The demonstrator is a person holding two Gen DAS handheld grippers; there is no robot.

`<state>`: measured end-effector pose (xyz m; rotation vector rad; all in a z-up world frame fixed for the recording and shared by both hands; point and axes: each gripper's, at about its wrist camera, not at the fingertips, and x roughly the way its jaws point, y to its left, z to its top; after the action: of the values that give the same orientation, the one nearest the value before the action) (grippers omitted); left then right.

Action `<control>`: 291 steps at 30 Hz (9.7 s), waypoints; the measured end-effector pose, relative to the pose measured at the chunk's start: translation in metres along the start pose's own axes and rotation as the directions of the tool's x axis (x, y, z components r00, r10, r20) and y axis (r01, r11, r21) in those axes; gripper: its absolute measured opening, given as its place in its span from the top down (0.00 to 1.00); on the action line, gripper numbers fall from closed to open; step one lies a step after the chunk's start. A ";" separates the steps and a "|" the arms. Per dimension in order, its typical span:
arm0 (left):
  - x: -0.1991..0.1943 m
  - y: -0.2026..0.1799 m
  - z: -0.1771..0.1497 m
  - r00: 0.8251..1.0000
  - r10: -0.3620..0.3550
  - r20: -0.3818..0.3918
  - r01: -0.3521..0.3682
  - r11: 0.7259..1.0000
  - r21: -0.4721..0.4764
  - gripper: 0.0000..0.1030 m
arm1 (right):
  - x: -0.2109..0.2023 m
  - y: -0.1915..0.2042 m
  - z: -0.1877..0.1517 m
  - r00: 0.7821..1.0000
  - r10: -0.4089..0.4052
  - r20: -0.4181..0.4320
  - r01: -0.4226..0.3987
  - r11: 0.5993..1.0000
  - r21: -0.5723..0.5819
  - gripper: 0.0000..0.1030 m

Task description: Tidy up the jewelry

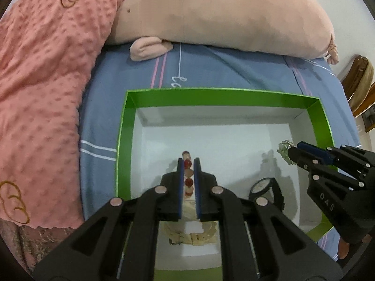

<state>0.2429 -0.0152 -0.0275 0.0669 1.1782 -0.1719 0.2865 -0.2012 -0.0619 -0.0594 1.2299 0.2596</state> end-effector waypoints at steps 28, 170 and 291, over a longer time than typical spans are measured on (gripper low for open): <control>-0.067 -0.012 -0.152 0.999 0.001 -0.052 0.001 0.999 0.034 0.35 | -0.128 -0.037 -0.132 0.996 0.037 0.080 -0.041 0.998 0.055 0.56; -0.038 -0.056 -0.198 0.998 -0.017 -0.060 0.029 0.977 0.210 0.93 | -0.075 -0.009 -0.203 0.997 -0.061 -0.051 0.063 0.997 0.046 0.90; -0.112 -0.001 -0.026 0.963 0.035 0.267 -0.037 0.999 0.001 0.92 | -0.126 0.021 -0.010 0.966 0.028 0.258 -0.025 1.000 -0.016 0.90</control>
<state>0.1771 -0.0010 0.0661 0.0685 0.9064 -0.1474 0.2333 -0.2035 0.0542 -0.0195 0.9704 0.2892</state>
